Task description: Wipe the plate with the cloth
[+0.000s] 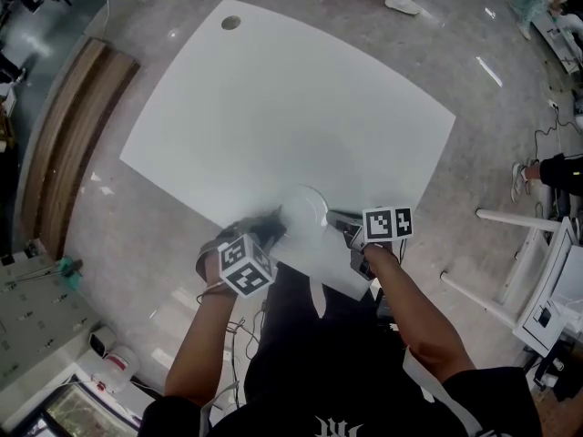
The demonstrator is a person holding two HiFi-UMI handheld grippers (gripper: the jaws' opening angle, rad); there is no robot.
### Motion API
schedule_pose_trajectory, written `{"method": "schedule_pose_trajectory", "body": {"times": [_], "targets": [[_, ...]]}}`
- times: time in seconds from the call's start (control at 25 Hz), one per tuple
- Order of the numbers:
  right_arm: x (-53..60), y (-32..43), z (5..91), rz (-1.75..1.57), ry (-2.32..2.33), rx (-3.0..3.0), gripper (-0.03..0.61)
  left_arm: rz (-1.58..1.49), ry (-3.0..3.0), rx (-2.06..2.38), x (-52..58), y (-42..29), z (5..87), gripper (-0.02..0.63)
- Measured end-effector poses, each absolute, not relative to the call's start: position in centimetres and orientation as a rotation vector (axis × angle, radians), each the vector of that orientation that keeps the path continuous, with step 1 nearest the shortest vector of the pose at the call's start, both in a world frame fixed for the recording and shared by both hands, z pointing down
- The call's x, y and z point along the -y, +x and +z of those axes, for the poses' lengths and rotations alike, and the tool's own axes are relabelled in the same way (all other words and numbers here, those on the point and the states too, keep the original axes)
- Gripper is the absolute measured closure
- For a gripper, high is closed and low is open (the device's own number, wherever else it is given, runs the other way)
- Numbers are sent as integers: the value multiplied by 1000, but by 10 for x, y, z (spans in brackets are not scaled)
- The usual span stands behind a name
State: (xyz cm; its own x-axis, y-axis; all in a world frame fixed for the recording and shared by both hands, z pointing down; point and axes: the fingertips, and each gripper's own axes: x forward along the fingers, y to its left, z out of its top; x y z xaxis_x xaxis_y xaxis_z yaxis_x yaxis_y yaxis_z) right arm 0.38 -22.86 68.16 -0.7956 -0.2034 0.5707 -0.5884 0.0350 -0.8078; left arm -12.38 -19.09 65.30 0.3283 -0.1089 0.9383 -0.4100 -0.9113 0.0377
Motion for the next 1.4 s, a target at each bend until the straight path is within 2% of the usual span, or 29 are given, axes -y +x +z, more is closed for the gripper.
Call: {"method": "schedule_pose_trajectory", "body": {"times": [0.24,0.52,0.68,0.96,1.2,1.4], "targets": [[228,3,681,1804,831,2024,566,1546,2360,327,160,-65,653,563],[227,3,683,1783,834,2025,566,1455,2419,332,203,-18,651,563],[227,4,680,1783,839,2035,566,1503,2399,394,235,-28,658,563],[227,6,680,1796,862,2036,568,1539,2322,550,266,-88,657,563],[229,7,679,1799,886,2034,568,1593,2268,550,228,-126,654,563],[230,8,678,1793,903,2037,568,1596,2279,432,180,-104,655,563]]}}
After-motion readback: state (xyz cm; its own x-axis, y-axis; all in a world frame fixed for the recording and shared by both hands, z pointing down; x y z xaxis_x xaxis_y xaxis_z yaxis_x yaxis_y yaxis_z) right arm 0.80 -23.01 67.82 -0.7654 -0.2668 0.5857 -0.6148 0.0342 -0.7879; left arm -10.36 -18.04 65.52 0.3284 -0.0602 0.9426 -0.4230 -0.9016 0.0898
